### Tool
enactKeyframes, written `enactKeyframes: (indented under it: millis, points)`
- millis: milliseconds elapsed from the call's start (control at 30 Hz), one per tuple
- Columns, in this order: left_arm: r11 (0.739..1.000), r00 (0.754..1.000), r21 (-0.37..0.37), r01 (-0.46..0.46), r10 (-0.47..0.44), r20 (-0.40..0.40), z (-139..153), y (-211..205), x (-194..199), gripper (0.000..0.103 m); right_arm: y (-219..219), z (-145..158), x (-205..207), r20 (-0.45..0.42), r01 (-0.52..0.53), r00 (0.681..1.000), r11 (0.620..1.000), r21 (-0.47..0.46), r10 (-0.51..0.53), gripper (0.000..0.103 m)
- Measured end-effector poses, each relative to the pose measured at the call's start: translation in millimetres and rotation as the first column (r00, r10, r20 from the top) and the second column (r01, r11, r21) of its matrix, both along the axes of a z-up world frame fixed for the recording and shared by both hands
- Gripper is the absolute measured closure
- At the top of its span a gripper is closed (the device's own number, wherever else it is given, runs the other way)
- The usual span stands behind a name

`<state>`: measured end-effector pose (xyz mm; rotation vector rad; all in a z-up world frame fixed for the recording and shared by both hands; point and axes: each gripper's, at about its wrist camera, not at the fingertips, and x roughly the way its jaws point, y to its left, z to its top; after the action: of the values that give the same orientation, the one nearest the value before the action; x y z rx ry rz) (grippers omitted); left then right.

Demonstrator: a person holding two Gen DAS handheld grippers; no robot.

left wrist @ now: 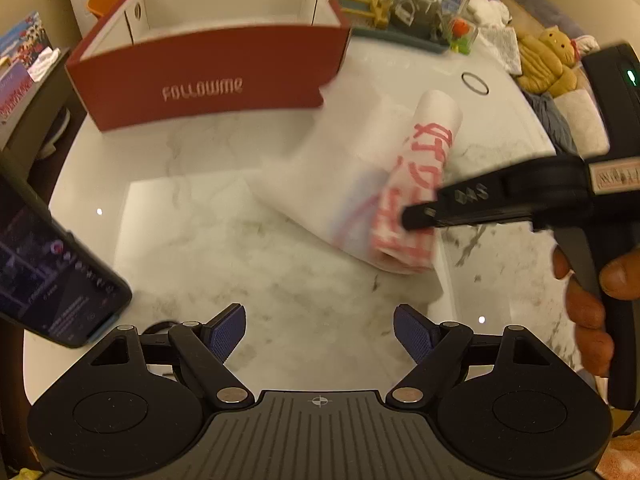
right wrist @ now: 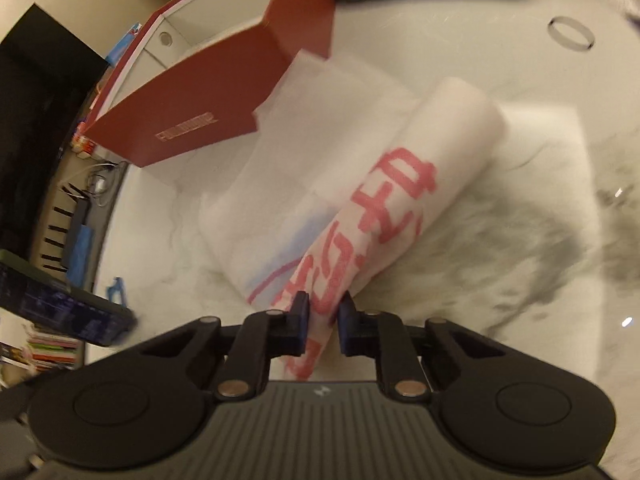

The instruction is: Fold shopping bag

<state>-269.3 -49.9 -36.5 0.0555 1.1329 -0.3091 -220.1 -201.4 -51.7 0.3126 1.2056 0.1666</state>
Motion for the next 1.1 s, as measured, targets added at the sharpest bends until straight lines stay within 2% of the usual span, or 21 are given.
enactKeyframes:
  millis: [133, 200, 267, 300, 400, 467, 500, 533, 600, 667, 800, 900, 967, 1100]
  points:
    - [0.999, 1.000, -0.025, -0.023, 0.023, -0.008, 1, -31, 1, 0.021, -48, 11, -9, 0.020, -0.001, 1.000, 0.995, -0.104, 0.003, 0.088]
    - [1.000, 1.000, -0.018, -0.006, 0.006, -0.002, -4, -52, -1, 0.021, -74, 22, -21, 0.051, 0.009, 0.999, 0.992, -0.125, -0.002, 0.076]
    - [1.000, 0.998, 0.008, 0.010, -0.010, 0.058, -12, -72, -3, 0.021, -98, 32, -39, 0.096, 0.010, 0.995, 0.994, -0.108, 0.001, 0.045]
    - [1.000, 0.995, 0.024, 0.009, -0.012, 0.104, -18, -81, -3, 0.021, -108, 36, -47, 0.118, 0.003, 0.993, 0.995, -0.098, 0.009, 0.040]
    - [0.996, 0.983, 0.070, -0.063, 0.050, 0.176, -41, -102, 6, 0.021, -126, 41, -65, 0.152, -0.029, 0.987, 0.995, -0.095, 0.043, 0.038]
    - [0.988, 0.981, 0.098, -0.116, 0.099, 0.166, -54, -112, 13, 0.021, -133, 41, -73, 0.153, -0.049, 0.986, 0.993, -0.104, 0.064, 0.038]
    - [0.984, 0.979, 0.112, -0.138, 0.118, 0.166, -57, -116, 15, 0.008, -136, 41, -76, 0.153, -0.062, 0.985, 0.993, -0.099, 0.077, 0.038]
    - [0.979, 0.975, 0.125, -0.161, 0.139, 0.174, -57, -120, 17, 0.003, -139, 41, -79, 0.151, -0.074, 0.985, 0.993, -0.095, 0.088, 0.038]
    - [0.972, 0.973, 0.151, -0.182, 0.156, 0.172, -57, -125, 18, 0.002, -131, 47, -78, 0.144, -0.092, 0.984, 0.990, -0.104, 0.107, 0.036]
    - [0.972, 0.977, 0.162, -0.169, 0.143, 0.161, -57, -128, 21, 0.001, -123, 45, -77, 0.129, -0.114, 0.983, 0.985, -0.127, 0.131, 0.027]
    - [0.988, 0.979, 0.140, -0.067, 0.038, 0.200, -61, -126, 26, 0.000, -107, 25, -63, 0.099, -0.194, 0.973, 0.970, -0.144, 0.209, 0.025]
    - [0.997, 0.974, 0.076, -0.020, 0.002, 0.227, -65, -116, 35, 0.000, -97, 10, -53, 0.097, -0.218, 0.965, 0.954, -0.207, 0.242, 0.025]
    - [0.998, 0.965, 0.063, -0.013, -0.004, 0.264, -66, -116, 44, 0.000, -91, 1, -46, 0.090, -0.212, 0.967, 0.949, -0.233, 0.238, 0.025]
    - [0.999, 0.938, 0.037, 0.033, -0.044, 0.344, -71, -134, 69, 0.000, -82, -5, -29, 0.147, -0.180, 0.961, 0.933, -0.312, 0.234, 0.025]
